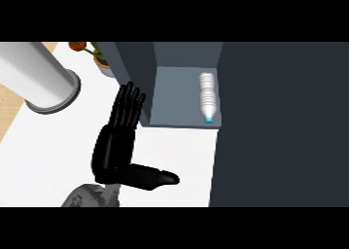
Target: Pick up the bottled water, place it into the cabinet and close the cabinet
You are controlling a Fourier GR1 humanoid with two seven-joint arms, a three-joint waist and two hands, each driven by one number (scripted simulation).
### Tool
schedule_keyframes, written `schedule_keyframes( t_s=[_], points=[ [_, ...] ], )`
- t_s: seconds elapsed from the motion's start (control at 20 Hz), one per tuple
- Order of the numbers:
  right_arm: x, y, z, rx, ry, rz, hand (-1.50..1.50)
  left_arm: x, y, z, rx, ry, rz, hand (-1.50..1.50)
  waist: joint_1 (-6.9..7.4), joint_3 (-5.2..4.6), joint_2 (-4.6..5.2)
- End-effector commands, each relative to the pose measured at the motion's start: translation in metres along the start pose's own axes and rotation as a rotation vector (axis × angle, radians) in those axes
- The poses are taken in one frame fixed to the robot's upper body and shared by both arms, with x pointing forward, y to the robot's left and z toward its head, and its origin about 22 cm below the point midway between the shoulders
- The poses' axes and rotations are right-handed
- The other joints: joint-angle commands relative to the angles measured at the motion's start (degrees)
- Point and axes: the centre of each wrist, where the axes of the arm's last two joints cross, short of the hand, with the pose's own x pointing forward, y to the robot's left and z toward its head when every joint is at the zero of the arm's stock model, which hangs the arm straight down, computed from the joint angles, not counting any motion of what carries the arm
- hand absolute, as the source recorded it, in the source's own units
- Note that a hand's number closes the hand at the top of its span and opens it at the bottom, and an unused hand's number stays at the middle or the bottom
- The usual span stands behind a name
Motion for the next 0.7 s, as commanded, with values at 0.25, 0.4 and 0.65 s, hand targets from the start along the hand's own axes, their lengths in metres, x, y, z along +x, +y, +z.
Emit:
schedule_keyframes(
  t_s=[0.25, 0.4, 0.65],
  points=[
    [0.011, 0.001, 0.004, 0.291, 0.134, 0.086, 1.50, 0.075, 0.011, 0.074, 0.027, -0.036, 0.022, -1.50, -0.65, -0.04, 0.25],
    [0.026, 0.014, 0.006, 0.394, 0.127, 0.113, 1.50, 0.090, 0.026, 0.088, 0.061, -0.059, -0.010, -1.50, -1.05, -0.10, 0.28],
    [0.029, 0.044, -0.006, 0.487, 0.106, 0.111, 1.50, 0.113, 0.040, 0.114, 0.092, -0.086, -0.041, -1.50, -0.43, -0.15, 0.31]
  ],
)
